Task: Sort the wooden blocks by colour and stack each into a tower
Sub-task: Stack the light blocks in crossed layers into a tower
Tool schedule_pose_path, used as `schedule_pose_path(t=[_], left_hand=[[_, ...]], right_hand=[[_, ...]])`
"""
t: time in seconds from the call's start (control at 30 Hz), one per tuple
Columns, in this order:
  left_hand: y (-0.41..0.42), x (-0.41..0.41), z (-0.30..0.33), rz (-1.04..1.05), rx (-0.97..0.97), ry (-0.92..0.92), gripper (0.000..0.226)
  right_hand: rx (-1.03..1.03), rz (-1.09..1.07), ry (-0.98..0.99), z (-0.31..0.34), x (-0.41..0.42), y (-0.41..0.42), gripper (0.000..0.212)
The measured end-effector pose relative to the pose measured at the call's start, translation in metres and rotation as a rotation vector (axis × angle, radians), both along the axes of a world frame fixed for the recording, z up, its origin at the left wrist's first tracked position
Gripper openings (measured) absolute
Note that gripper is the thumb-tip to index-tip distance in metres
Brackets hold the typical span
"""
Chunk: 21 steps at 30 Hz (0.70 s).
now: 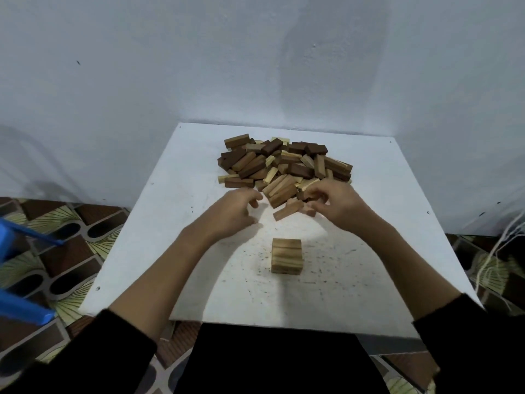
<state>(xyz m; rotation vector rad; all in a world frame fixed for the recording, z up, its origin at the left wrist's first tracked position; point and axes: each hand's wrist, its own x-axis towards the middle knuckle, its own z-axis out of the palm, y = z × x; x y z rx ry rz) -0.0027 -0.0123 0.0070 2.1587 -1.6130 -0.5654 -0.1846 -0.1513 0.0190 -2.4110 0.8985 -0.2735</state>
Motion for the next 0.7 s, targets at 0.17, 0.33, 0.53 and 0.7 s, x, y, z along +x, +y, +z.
schedule_pose_path(t=[0.17, 0.33, 0.53, 0.7], left_hand=[[-0.044, 0.015, -0.006, 0.065, -0.101, -0.011, 0.029], [-0.079, 0.026, -0.013, 0.010, -0.098, -0.219, 0.037], [-0.098, 0.034, -0.010, -0.061, 0.026, -0.392, 0.045], [-0.107, 0.040, -0.007, -0.106, 0.073, -0.507, 0.039]], right_hand=[[-0.222, -0.049, 0.137, -0.011, 0.030, -0.047, 0.028], [-0.316, 0.113, 0.320, -0.017, 0.039, -0.066, 0.035], [-0.433, 0.199, 0.414, -0.018, 0.044, -0.068, 0.026], [-0.370, 0.189, 0.381, -0.017, 0.047, -0.076, 0.018]])
